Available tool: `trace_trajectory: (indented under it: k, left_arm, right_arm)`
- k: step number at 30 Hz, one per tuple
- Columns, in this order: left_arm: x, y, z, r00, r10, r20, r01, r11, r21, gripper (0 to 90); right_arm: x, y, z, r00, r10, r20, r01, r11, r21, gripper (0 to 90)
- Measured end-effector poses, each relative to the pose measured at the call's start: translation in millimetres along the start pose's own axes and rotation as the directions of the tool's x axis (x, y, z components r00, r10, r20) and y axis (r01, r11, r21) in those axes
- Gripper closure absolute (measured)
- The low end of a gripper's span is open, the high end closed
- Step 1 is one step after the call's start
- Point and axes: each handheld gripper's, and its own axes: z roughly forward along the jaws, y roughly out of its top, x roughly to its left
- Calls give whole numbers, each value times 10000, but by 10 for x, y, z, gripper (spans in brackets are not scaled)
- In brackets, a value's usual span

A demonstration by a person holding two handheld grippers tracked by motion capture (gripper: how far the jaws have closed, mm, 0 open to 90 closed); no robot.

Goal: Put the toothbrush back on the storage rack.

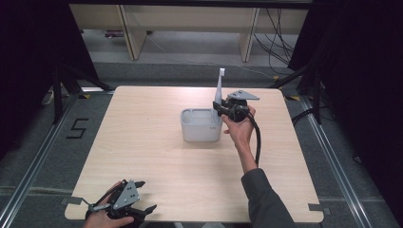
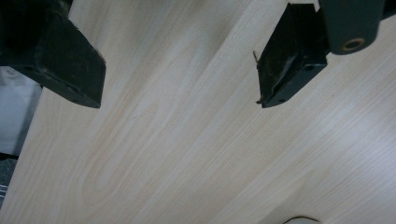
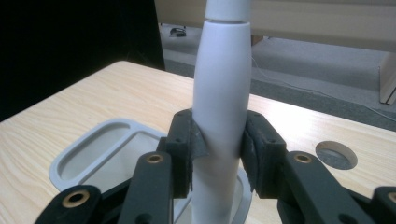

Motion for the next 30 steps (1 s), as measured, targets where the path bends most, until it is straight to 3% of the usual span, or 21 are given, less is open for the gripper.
trace_trajectory:
  k: [1,5,7,9,11,15,17,21,23,26,30]
  left_arm:
    - [3,0,1,10000,-17,-2,17,10000,12,148]
    - [6,3,-8,9999,127,-27,-126,9999,103,148]
    - [2,1,2,10000,-6,-1,6,10000,34,148]
    - [1,3,-1,10000,25,-14,-25,10000,11,148]
    - [0,0,-1,10000,24,23,-24,10000,27,148]
    - [0,3,-2,10000,24,-2,-24,10000,12,148]
    - [0,1,-1,10000,37,28,-37,10000,32,148]
    - [5,4,-8,9999,139,-34,-139,9999,101,148]
    - [-2,0,4,10000,-29,84,29,10000,45,148]
    - [1,2,-2,9999,60,88,-61,9999,118,148]
    - [-5,-1,5,10000,-25,37,25,10000,28,148]
  right_arm:
    - [13,-24,9,9998,176,-24,-176,9998,-25,663]
    - [3,-58,21,9999,-102,-73,102,9999,108,662]
    - [14,-67,13,9999,129,-55,-128,9997,189,663]
    - [6,-81,27,10000,-46,-41,47,9999,120,662]
    - [27,-95,23,10000,85,44,-87,9996,272,662]
    - [36,-106,28,9999,-126,84,123,9992,388,663]
    - [34,-102,39,9980,-604,159,598,9976,359,663]
    - [58,-106,34,9992,-399,92,394,9979,512,664]
    - [52,-108,42,9985,-518,188,508,9975,501,666]
    - [48,-112,52,9969,-741,249,726,9958,554,668]
    - [46,-116,54,9979,-610,206,599,9968,529,690]
